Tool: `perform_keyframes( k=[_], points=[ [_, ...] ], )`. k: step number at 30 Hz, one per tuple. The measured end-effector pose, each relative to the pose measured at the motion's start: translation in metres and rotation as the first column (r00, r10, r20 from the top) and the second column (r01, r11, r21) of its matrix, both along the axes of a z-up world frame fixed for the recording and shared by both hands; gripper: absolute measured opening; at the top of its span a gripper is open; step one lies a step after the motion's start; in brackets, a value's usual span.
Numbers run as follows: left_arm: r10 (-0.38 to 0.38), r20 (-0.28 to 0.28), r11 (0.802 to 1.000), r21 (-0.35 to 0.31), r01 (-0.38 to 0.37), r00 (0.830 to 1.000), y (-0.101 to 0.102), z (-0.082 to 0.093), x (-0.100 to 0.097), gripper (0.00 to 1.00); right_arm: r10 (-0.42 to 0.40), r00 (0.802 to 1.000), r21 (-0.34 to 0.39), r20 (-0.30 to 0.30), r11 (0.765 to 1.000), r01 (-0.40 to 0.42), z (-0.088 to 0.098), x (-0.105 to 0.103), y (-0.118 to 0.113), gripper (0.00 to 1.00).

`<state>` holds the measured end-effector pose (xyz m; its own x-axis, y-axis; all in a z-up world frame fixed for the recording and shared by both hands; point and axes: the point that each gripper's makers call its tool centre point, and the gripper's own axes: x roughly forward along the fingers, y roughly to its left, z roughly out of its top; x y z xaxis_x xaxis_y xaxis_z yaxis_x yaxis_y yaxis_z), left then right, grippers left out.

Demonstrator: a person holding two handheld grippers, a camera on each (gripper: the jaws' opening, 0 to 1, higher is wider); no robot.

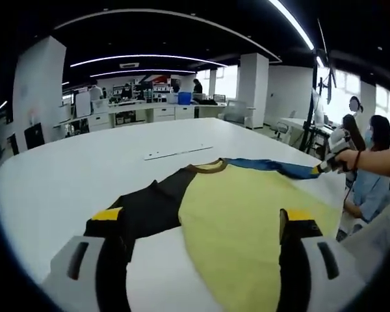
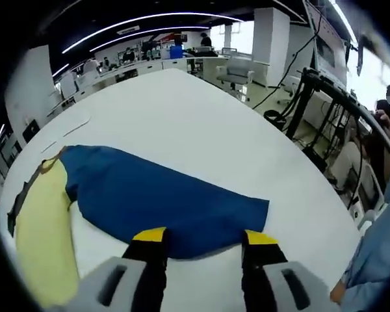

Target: Fold the garment on the visible template until the final outline fits inside the template.

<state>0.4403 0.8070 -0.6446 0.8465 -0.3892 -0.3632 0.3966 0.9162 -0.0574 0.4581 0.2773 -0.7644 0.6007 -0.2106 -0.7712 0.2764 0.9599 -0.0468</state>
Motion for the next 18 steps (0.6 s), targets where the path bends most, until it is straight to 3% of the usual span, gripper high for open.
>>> perform_keyframes(
  k=[9, 13, 16, 18],
  points=[
    [-0.004, -0.003, 1.0, 0.002, 0.004, 1.0, -0.002, 0.001, -0.001, 0.94, -0.044, 0.999, 0.068, 0.02, 0.997, 0.042, -0.006, -0.004, -0.004, 0.47],
    [0.002, -0.005, 1.0, -0.003, -0.002, 1.0, -0.003, 0.0, -0.003, 0.93, -0.041, 0.999, 0.046, 0.029, 0.998, 0.04, -0.005, -0.003, -0.009, 0.32],
    [0.005, -0.016, 1.0, 0.004, -0.005, 1.0, -0.003, -0.004, -0.006, 0.93, -0.031, 0.999, 0.057, 0.041, 0.998, 0.029, -0.005, -0.001, -0.012, 0.12],
    [0.005, -0.02, 1.0, 0.006, -0.005, 1.0, -0.003, -0.005, -0.007, 0.93, -0.037, 0.998, 0.08, 0.052, 0.996, 0.033, -0.005, 0.002, -0.014, 0.09]
  ],
)
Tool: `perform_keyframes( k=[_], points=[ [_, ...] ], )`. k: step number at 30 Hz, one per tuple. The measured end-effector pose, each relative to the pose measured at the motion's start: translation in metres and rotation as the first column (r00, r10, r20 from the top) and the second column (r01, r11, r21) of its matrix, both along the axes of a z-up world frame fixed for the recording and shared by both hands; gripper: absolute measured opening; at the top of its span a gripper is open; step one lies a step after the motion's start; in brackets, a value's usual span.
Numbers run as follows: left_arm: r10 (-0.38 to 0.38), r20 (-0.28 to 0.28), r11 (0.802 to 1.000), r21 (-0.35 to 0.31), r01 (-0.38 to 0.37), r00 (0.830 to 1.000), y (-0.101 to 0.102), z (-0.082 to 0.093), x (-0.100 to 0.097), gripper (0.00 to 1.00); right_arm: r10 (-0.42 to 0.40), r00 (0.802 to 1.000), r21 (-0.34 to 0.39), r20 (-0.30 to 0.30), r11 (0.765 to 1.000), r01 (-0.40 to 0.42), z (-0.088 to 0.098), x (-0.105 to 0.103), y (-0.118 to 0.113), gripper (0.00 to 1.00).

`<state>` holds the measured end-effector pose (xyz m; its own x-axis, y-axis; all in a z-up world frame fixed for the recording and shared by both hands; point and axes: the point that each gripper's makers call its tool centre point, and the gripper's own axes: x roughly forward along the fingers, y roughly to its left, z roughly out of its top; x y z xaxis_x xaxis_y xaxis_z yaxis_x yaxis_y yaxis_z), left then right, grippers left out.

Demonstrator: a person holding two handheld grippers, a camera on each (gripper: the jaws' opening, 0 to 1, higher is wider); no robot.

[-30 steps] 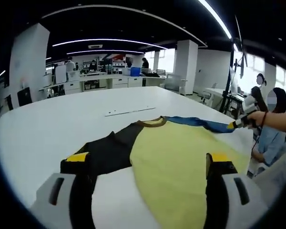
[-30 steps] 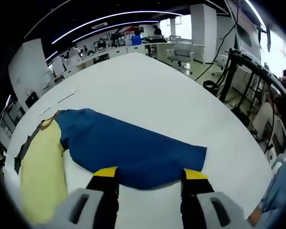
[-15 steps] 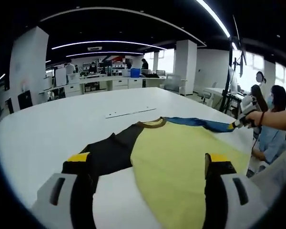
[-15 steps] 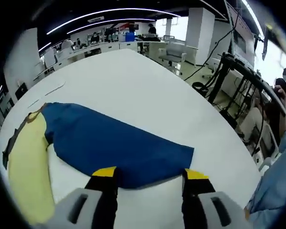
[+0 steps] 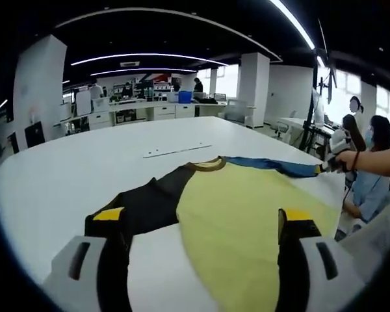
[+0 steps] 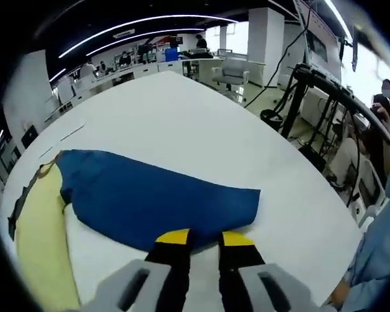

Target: Fold the garment on the visible template until the final outline fits inside the template.

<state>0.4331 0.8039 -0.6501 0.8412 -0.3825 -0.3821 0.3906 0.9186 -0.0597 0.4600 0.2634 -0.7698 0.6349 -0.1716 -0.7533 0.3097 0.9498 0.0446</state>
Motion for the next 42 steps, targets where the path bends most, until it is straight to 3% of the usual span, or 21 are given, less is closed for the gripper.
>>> perform_keyframes(
  k=[5, 9, 18, 27, 42],
  points=[
    [0.004, 0.006, 1.0, -0.003, -0.004, 1.0, 0.0, 0.001, -0.001, 0.93, 0.033, 0.999, 0.005, 0.006, 0.999, -0.033, 0.002, 0.008, -0.005, 0.0],
    [0.0, 0.01, 1.0, -0.007, 0.0, 1.0, -0.003, 0.003, -0.002, 0.93, 0.077, 0.997, -0.039, 0.003, 0.996, -0.077, 0.011, 0.018, -0.014, 0.0],
    [-0.001, 0.01, 1.0, -0.004, 0.001, 1.0, -0.004, 0.004, -0.005, 0.94, 0.079, 0.997, -0.059, 0.011, 0.995, -0.078, 0.022, 0.032, -0.028, 0.0],
    [0.004, 0.018, 1.0, -0.014, -0.004, 1.0, -0.002, 0.009, -0.006, 0.98, 0.078, 0.997, -0.027, 0.01, 0.997, -0.077, 0.028, 0.045, -0.035, 0.0],
    [-0.019, -0.01, 1.0, -0.002, 0.019, 1.0, -0.002, 0.006, -0.015, 0.99, 0.095, 0.995, -0.031, 0.021, 0.995, -0.094, 0.052, 0.04, -0.016, 0.0]
  ],
)
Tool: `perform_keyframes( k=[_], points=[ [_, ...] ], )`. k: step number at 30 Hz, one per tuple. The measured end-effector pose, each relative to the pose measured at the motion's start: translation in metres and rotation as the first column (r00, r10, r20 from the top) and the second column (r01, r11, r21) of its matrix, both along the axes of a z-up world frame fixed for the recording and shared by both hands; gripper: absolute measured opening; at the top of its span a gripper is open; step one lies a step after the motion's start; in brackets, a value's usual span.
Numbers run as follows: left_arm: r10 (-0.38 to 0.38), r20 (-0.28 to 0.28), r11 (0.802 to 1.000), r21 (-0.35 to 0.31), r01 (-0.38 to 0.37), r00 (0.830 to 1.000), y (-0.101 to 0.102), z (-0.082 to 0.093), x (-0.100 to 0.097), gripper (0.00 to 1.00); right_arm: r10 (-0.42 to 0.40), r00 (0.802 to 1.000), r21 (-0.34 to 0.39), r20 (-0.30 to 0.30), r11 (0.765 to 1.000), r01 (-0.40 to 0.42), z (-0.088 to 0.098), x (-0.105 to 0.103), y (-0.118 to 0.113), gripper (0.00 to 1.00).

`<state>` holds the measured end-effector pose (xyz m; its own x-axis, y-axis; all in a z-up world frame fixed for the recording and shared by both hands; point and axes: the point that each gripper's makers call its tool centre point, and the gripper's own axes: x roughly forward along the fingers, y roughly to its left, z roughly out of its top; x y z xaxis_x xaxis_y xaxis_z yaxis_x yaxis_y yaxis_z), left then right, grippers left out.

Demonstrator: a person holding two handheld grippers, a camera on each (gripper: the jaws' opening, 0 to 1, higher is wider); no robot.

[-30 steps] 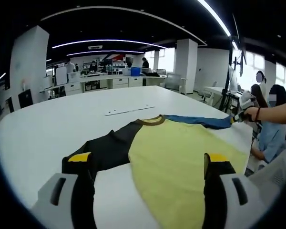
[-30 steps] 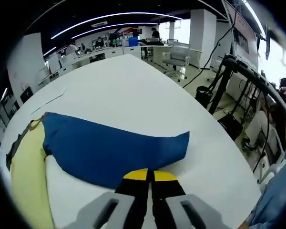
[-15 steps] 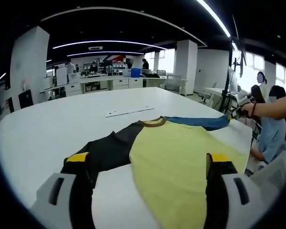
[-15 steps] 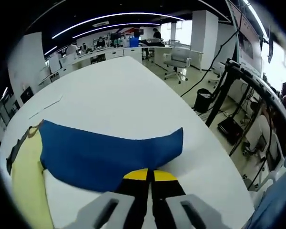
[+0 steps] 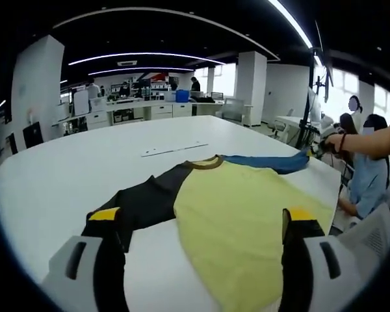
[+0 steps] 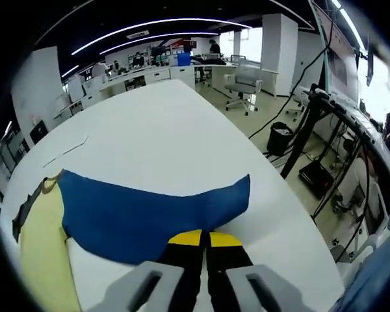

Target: Fold the garment on the visible template until the final outline fits inside the template.

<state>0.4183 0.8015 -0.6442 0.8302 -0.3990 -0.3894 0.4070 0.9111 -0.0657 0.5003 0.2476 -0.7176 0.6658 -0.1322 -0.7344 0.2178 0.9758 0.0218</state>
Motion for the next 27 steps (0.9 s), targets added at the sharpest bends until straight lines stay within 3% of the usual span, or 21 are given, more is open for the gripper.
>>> perform_keyframes(
  k=[10, 19, 27],
  points=[
    [0.006, 0.018, 1.0, 0.014, -0.007, 1.0, 0.005, 0.006, 0.0, 0.99, 0.047, 0.998, 0.005, 0.039, 0.999, -0.047, 0.019, 0.017, 0.021, 0.0],
    [-0.006, 0.0, 1.0, 0.025, 0.006, 1.0, 0.004, 0.003, -0.004, 0.99, 0.115, 0.991, 0.008, 0.067, 0.993, -0.115, 0.03, 0.042, 0.042, 0.0],
    [0.001, 0.005, 1.0, 0.016, -0.001, 1.0, 0.01, 0.005, -0.005, 0.99, 0.192, 0.978, 0.021, 0.086, 0.981, -0.194, 0.036, 0.063, 0.076, 0.0]
  ],
)
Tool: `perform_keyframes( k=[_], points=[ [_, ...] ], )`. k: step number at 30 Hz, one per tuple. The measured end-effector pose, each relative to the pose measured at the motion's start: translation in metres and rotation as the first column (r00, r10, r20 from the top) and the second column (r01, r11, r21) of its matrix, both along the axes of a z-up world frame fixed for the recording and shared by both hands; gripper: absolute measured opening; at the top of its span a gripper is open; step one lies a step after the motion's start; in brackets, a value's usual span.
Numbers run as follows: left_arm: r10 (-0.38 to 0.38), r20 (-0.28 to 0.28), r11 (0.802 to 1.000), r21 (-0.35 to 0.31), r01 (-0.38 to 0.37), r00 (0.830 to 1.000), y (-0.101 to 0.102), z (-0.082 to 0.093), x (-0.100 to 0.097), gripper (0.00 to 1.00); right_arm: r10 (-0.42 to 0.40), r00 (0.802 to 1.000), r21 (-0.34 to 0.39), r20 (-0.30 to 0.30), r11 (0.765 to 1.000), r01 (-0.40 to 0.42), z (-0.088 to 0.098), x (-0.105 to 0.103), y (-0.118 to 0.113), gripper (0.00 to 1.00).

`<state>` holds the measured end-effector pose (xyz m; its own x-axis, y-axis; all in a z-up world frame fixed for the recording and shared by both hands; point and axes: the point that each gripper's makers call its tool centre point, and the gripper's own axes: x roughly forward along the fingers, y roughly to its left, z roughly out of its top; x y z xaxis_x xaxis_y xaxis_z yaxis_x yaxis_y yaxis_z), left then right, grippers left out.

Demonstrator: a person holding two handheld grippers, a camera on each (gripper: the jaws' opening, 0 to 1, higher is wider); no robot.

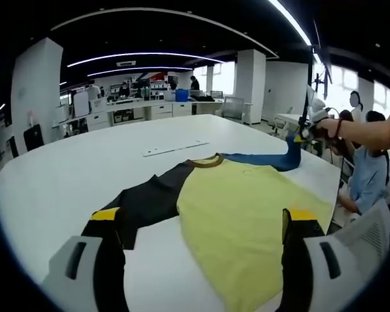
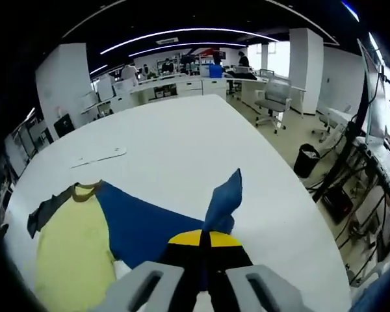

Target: Fold the garment on the visible template until the final outline fits inside the template.

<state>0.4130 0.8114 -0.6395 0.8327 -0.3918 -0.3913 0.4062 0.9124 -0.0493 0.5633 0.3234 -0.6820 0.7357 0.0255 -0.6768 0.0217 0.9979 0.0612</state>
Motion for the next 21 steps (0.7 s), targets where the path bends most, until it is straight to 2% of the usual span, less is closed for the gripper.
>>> perform_keyframes(
  k=[9, 21],
  points=[
    [0.025, 0.006, 1.0, -0.002, -0.025, 1.0, 0.007, 0.002, -0.002, 0.99, 0.089, 0.996, -0.015, 0.0, 0.996, -0.089, 0.004, 0.013, 0.037, 0.0],
    [0.032, 0.014, 0.999, -0.011, -0.032, 0.999, 0.008, 0.003, -0.004, 0.99, 0.197, 0.98, -0.021, -0.004, 0.98, -0.197, 0.006, 0.022, 0.09, 0.0]
  ],
)
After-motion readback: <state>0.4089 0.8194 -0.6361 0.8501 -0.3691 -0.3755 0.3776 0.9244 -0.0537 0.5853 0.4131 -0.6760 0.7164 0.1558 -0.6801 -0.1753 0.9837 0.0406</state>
